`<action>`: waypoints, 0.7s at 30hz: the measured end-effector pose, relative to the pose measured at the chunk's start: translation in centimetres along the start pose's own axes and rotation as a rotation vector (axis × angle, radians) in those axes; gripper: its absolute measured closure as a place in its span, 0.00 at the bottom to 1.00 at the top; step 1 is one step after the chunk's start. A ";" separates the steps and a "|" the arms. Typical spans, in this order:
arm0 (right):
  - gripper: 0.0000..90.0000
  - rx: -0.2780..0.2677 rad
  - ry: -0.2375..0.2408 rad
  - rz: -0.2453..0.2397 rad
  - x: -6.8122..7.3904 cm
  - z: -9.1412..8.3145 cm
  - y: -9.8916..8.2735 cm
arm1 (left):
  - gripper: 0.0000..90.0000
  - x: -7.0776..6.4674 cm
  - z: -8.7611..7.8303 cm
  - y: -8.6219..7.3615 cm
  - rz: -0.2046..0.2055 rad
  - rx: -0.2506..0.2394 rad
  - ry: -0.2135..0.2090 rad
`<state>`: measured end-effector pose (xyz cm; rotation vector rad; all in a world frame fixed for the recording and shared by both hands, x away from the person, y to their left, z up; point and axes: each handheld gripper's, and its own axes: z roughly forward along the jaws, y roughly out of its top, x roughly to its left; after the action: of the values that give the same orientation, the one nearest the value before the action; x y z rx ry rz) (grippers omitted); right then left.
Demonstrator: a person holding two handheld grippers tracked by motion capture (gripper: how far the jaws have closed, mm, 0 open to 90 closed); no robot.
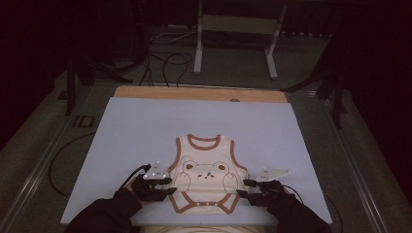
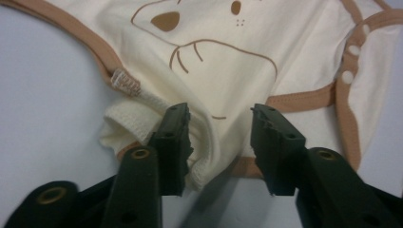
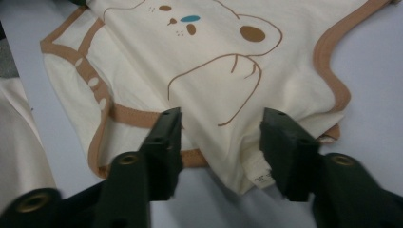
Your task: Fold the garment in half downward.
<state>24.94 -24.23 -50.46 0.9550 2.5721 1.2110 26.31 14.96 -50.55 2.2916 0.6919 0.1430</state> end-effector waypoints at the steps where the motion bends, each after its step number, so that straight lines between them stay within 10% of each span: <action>1: 0.48 -0.001 0.001 -0.005 0.0 -0.1 0.1 | 0.58 0.0 -0.2 0.1 0.002 0.004 -0.004; 21: 0.15 -0.097 0.009 -0.041 0.0 -2.1 3.4 | 0.03 0.4 -2.6 2.6 0.065 -0.062 -0.046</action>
<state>25.79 -23.99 -46.54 0.8743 2.5016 1.3178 27.05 15.26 -46.93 2.2518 0.5823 0.1395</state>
